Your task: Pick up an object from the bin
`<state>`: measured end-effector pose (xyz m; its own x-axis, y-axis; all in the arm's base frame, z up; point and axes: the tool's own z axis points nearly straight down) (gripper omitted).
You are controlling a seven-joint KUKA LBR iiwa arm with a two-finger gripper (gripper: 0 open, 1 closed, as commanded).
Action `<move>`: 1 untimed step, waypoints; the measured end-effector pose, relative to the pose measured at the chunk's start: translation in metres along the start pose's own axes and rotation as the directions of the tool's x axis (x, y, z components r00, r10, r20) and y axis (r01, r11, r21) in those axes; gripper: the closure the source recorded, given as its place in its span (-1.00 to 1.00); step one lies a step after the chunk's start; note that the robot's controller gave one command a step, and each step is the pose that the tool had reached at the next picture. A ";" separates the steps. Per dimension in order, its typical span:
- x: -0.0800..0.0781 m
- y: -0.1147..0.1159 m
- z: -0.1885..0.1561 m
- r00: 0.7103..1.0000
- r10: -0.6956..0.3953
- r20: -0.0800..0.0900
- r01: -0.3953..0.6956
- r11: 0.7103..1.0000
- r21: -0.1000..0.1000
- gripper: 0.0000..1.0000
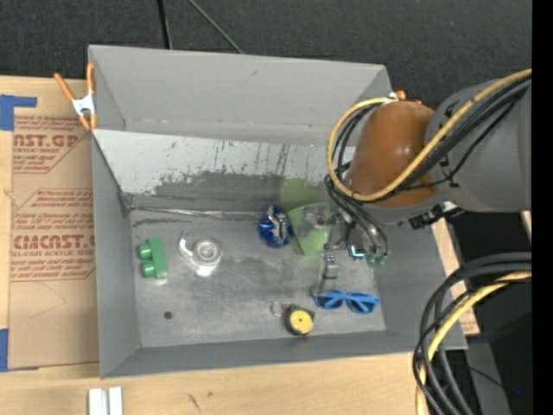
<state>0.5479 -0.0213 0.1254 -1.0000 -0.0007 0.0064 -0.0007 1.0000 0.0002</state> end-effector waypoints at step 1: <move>0.062 -0.050 0.041 0.973 -0.230 0.008 0.230 0.973 0.003 -1.00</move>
Offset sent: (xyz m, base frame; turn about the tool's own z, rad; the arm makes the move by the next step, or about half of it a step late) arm -0.0621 -0.0496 -0.0398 -0.2350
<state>0.4858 -0.0718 0.0849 -0.9731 -0.2304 -0.0022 -0.2304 0.9731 -0.0013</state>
